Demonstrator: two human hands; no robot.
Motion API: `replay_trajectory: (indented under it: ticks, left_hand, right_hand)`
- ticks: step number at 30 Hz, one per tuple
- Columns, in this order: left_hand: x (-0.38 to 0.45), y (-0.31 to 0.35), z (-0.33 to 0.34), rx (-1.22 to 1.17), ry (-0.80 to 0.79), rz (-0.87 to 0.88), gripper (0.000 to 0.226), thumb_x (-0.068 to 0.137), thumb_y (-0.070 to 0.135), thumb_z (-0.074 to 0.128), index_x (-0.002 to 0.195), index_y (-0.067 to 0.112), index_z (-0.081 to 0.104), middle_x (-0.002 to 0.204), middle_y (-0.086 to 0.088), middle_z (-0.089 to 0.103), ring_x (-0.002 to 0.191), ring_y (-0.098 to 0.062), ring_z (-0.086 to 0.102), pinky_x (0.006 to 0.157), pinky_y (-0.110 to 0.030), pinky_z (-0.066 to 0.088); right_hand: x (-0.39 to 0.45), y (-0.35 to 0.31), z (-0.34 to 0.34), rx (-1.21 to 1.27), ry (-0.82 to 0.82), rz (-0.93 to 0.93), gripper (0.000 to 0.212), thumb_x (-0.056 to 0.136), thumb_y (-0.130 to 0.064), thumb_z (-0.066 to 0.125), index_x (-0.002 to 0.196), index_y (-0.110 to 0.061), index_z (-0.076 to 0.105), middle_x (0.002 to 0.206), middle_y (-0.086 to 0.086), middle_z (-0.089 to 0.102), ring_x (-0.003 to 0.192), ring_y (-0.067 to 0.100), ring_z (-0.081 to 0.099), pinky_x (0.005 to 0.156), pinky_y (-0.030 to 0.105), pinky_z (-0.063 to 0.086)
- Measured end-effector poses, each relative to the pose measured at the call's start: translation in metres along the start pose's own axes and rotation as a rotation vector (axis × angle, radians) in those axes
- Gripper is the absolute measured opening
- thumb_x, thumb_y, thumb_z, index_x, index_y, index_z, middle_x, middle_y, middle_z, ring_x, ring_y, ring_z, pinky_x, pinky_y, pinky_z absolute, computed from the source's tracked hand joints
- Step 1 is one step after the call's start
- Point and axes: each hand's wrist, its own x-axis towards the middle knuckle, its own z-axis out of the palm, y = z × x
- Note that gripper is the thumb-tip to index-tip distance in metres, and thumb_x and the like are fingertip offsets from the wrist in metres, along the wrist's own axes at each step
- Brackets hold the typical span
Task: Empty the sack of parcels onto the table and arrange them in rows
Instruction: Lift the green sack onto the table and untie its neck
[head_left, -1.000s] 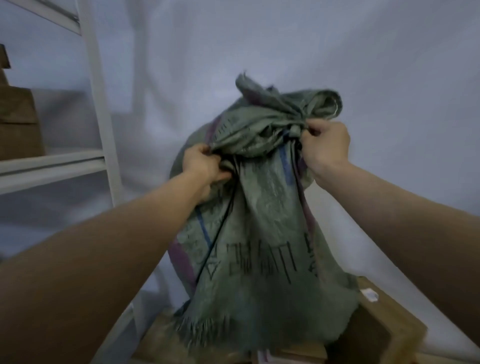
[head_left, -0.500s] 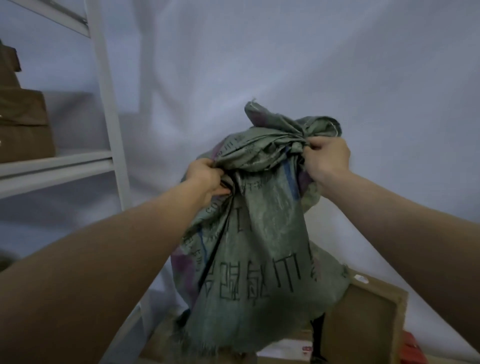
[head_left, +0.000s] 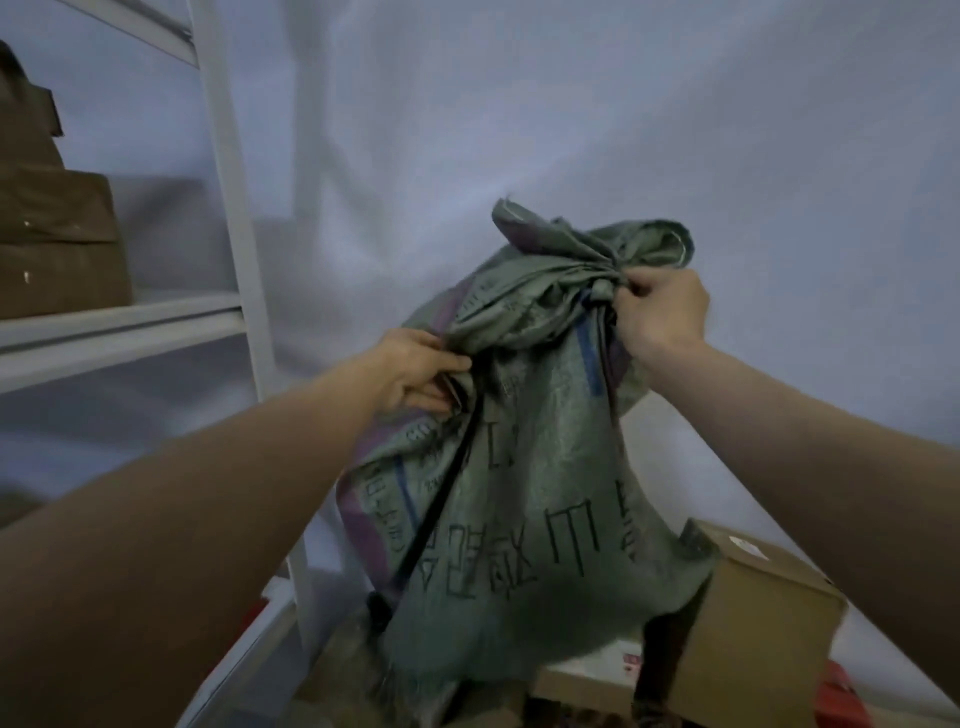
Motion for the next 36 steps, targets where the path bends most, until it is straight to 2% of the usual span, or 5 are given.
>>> replay_trajectory:
  ticks: [3, 18, 23, 28, 36]
  left_hand:
    - [-0.001, 0.0, -0.021, 0.088, -0.122, 0.029, 0.086, 0.058, 0.025, 0.09, 0.135, 0.012, 0.054, 0.124, -0.009, 0.064, 0.109, -0.028, 0.065, 0.085, -0.05, 0.059]
    - [0.014, -0.003, -0.029, 0.553, 0.022, 0.248, 0.123, 0.059, 0.051, 0.085, 0.156, 0.017, 0.019, 0.156, -0.008, 0.036, 0.141, -0.03, 0.037, 0.116, -0.043, 0.032]
    - [0.014, -0.021, -0.024, 0.631, -0.09, 0.161, 0.083, 0.076, 0.049, 0.078, 0.146, 0.017, 0.046, 0.14, -0.006, 0.054, 0.127, -0.026, 0.052, 0.107, -0.032, 0.04]
    - [0.015, -0.027, -0.021, 0.642, -0.006, 0.19, 0.037, 0.089, 0.036, 0.07, 0.083, 0.0, 0.071, 0.07, -0.01, 0.061, 0.066, -0.023, 0.056, 0.064, -0.028, 0.045]
    - [0.006, 0.011, 0.003, -0.203, 0.018, 0.023, 0.016, 0.098, 0.015, 0.058, 0.089, 0.002, 0.063, 0.059, -0.007, 0.07, 0.045, -0.015, 0.066, 0.044, -0.027, 0.057]
  right_hand:
    - [-0.001, 0.014, -0.004, 0.017, 0.016, 0.057, 0.022, 0.088, -0.003, 0.057, 0.094, -0.004, 0.077, 0.082, -0.002, 0.068, 0.081, 0.011, 0.059, 0.076, 0.025, 0.047]
    - [0.001, 0.029, -0.044, 0.347, -0.227, 0.09, 0.02, 0.091, 0.0, 0.066, 0.09, -0.018, 0.076, 0.074, -0.014, 0.074, 0.07, 0.003, 0.071, 0.064, 0.018, 0.056]
    - [-0.005, 0.031, -0.052, 0.369, -0.255, 0.117, 0.016, 0.093, -0.002, 0.065, 0.101, -0.013, 0.074, 0.067, -0.015, 0.073, 0.065, 0.0, 0.069, 0.058, 0.015, 0.054]
    - [-0.001, 0.026, -0.047, 0.313, -0.206, 0.158, 0.018, 0.092, -0.006, 0.068, 0.084, -0.02, 0.076, 0.073, -0.008, 0.075, 0.065, 0.009, 0.07, 0.058, 0.024, 0.058]
    - [0.014, 0.026, -0.031, 0.147, 0.01, 0.259, 0.011, 0.08, -0.013, 0.068, 0.073, -0.012, 0.076, 0.079, 0.008, 0.075, 0.068, 0.017, 0.06, 0.064, 0.041, 0.059]
